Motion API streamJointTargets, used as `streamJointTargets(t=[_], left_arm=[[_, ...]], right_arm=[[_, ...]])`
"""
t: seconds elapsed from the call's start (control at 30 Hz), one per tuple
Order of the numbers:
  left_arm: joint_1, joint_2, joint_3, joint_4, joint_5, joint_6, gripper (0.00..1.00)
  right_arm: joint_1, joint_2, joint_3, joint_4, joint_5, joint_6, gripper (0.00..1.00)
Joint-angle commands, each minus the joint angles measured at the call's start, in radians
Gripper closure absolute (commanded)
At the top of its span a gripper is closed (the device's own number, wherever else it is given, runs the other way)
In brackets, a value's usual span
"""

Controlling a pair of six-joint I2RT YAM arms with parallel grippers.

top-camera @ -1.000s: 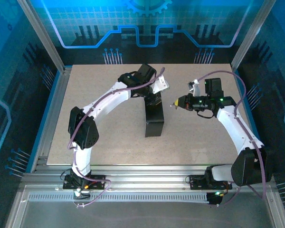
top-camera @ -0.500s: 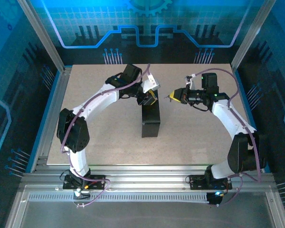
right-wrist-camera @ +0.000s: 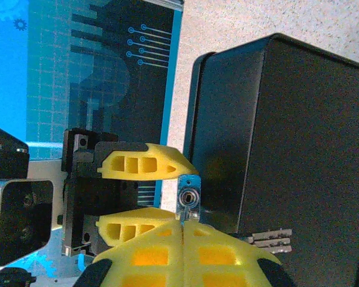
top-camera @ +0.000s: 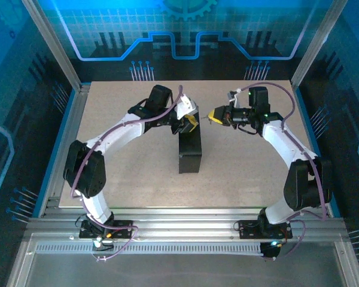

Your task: Unlock the padlock with the key

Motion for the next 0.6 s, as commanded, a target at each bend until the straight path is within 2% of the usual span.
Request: streamJointTargets(t=[0.0,0.43,0.57], left_arm=[[0.008,-0.096,-0.046,0.151,0.072,-0.013,0.94],[0.013,-0.117,-0.157,0.283,0.076,0.010,0.95],[0.024,-0.124,-0.214,0.357,0.122,0.045,0.98]], right_arm=[[0.018,0.023,0.042,0.007,-0.039,0.017,1.00],[0.053,0.087,0.111,-0.042,-0.082,-0.017,1.00],[0.056,0.093,0.116,-0.078,-0.073,-0.040,1.00]])
